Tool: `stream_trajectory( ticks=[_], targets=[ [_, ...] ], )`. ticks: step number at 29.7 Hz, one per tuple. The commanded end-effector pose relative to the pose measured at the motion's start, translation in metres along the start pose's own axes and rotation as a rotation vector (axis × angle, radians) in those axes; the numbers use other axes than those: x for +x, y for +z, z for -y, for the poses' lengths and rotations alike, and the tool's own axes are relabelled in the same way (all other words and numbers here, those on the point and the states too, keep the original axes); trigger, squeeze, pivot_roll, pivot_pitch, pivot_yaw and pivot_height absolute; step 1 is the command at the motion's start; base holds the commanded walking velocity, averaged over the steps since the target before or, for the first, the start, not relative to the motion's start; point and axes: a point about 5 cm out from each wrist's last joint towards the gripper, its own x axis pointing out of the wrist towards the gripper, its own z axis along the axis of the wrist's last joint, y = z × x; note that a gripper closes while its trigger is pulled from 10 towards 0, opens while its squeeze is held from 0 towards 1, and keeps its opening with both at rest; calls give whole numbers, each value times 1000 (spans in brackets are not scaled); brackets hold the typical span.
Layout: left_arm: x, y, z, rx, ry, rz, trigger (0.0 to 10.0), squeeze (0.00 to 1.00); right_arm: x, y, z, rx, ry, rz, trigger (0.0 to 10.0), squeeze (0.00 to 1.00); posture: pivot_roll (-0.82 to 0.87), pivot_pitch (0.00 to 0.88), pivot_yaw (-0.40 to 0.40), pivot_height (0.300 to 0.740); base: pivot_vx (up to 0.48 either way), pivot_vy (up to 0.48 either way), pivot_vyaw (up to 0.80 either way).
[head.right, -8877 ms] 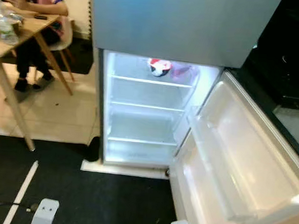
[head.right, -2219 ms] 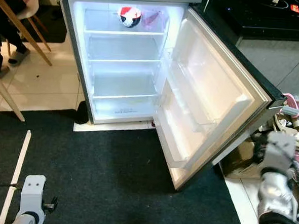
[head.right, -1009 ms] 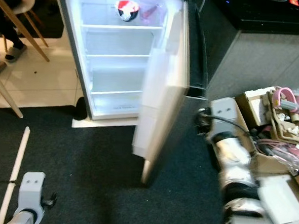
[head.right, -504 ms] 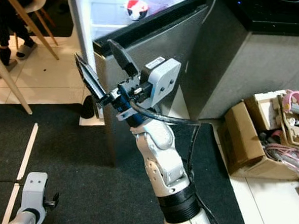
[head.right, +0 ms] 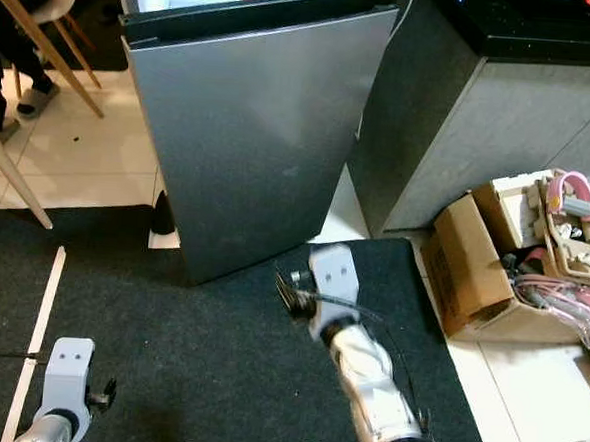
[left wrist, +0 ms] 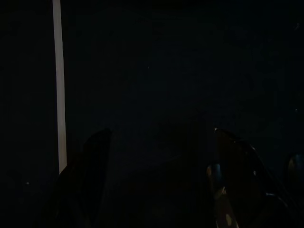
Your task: Restocking fridge
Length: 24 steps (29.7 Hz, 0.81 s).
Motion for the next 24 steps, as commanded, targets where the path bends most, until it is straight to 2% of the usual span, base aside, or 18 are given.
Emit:
stream_trajectory(
  ticks=[1, 2, 4, 8, 10, 11, 13, 14, 17, 18, 20, 24],
  targets=[
    [-4, -12, 1, -9, -4, -43, 10000, 0, -7, -31, 3, 5, -38, -107, 10000, 0, -29, 152, -40, 723, 0, 0, 0],
    [-4, -12, 1, -12, -4, -41, 10000, 0, -15, -52, 2, 35, -61, -172, 10000, 0, -24, 153, -40, 723, 0, 0, 0],
    [-3, -11, 2, -18, -1, -35, 10000, 0, -23, -69, 0, 66, -85, -215, 10000, 0, -22, 153, -41, 723, 0, 0, 0],
    [-2, -7, 2, -23, 3, -17, 10000, 0, -26, -70, -2, 73, -92, -191, 10000, 0, -25, 156, -40, 723, 0, 0, 0],
    [0, 1, 1, -19, 18, 13, 10000, 0, -23, -56, 3, 82, -134, -110, 10000, 0, -32, 156, -38, 723, 0, 0, 0],
    [0, 1, 1, -19, 18, 13, 10000, 0, -23, -56, 3, 82, -134, -110, 10000, 0, -32, 156, -38, 723, 0, 0, 0],
    [4, 18, 2, 1, 24, 92, 10000, 0, -17, -33, 15, 67, -203, -3, 10000, 0, -34, 155, -38, 723, 0, 0, 0],
    [5, 24, 2, 7, 23, 118, 10000, 0, -16, -27, 19, 61, -220, 26, 10000, 0, -33, 155, -38, 723, 0, 0, 0],
    [8, 58, 9, 32, 3, 264, 10000, 0, -11, -7, 27, 57, -248, 117, 10000, 0, -27, 153, -41, 723, 0, 0, 0],
    [8, 58, 9, 32, 3, 264, 10000, 0, -11, -7, 27, 57, -248, 117, 10000, 0, -27, 153, -41, 723, 0, 0, 0],
    [9, 71, 10, 11, -2, 321, 10000, 0, -9, -3, 28, 43, -244, 141, 10000, 0, -26, 153, -41, 723, 0, 0, 0],
    [10, 81, 12, 13, 8, 354, 10000, 0, -11, -11, 21, 29, -226, 123, 10000, 0, -30, 147, -40, 723, 362, 0, 0]
  ],
)
